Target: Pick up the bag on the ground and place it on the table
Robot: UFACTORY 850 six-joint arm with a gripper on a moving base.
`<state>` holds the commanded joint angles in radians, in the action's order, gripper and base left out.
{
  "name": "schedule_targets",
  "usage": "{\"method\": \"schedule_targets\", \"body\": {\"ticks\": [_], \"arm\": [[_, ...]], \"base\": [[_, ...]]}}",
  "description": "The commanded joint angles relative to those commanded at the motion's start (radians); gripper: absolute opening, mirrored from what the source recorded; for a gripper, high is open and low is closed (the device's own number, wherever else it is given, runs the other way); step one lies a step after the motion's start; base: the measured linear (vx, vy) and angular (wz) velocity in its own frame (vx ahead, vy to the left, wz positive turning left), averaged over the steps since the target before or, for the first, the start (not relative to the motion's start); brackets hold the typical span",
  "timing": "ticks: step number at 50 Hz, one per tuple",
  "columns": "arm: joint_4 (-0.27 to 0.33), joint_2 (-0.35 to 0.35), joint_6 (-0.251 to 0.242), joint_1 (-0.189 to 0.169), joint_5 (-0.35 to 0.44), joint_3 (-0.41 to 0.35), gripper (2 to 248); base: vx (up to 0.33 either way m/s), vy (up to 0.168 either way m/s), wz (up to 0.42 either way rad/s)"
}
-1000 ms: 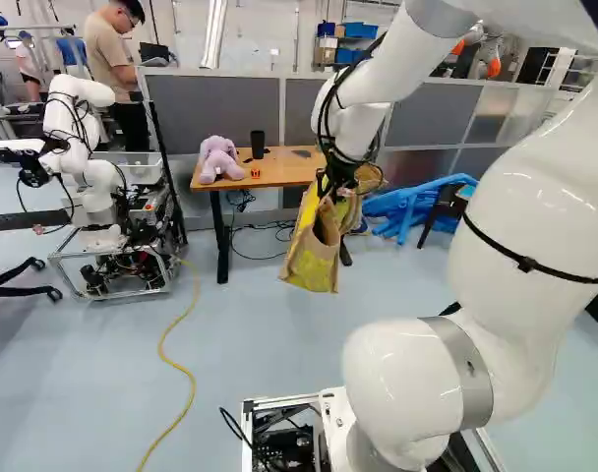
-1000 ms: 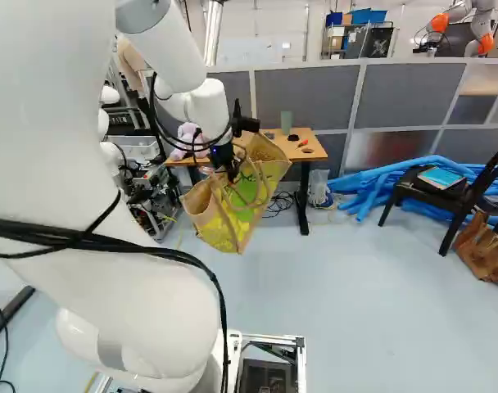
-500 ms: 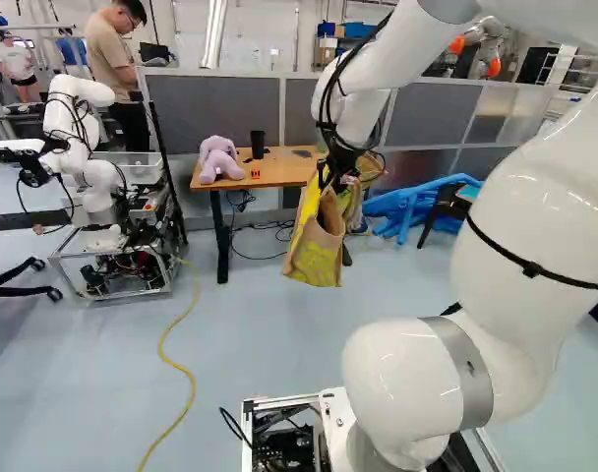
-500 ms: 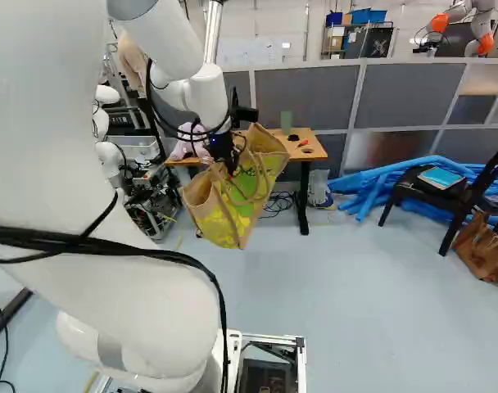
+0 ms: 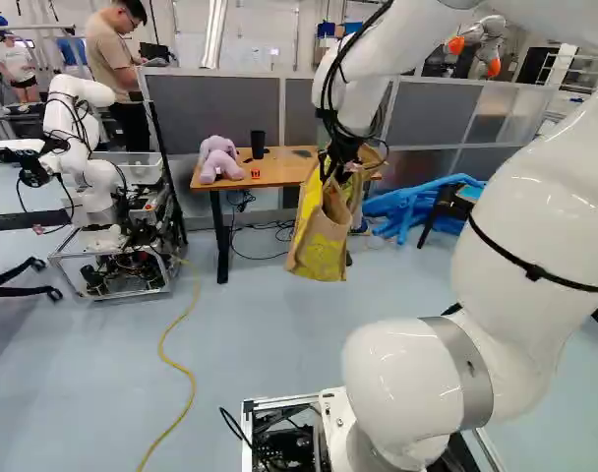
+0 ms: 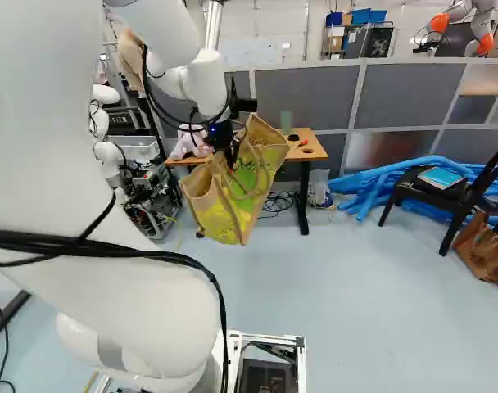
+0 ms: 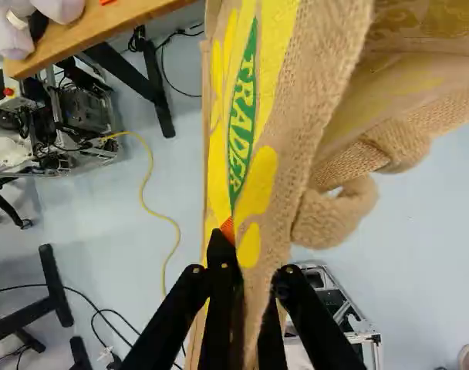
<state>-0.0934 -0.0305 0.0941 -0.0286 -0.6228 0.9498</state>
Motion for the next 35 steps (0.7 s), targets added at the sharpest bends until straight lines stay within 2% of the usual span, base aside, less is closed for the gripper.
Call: {"method": "schedule_targets", "body": {"ticks": [35], "arm": [[0.056, -0.006, 0.0, 0.002, -0.131, 0.096, 34]], "base": [[0.0, 0.0, 0.0]]}}
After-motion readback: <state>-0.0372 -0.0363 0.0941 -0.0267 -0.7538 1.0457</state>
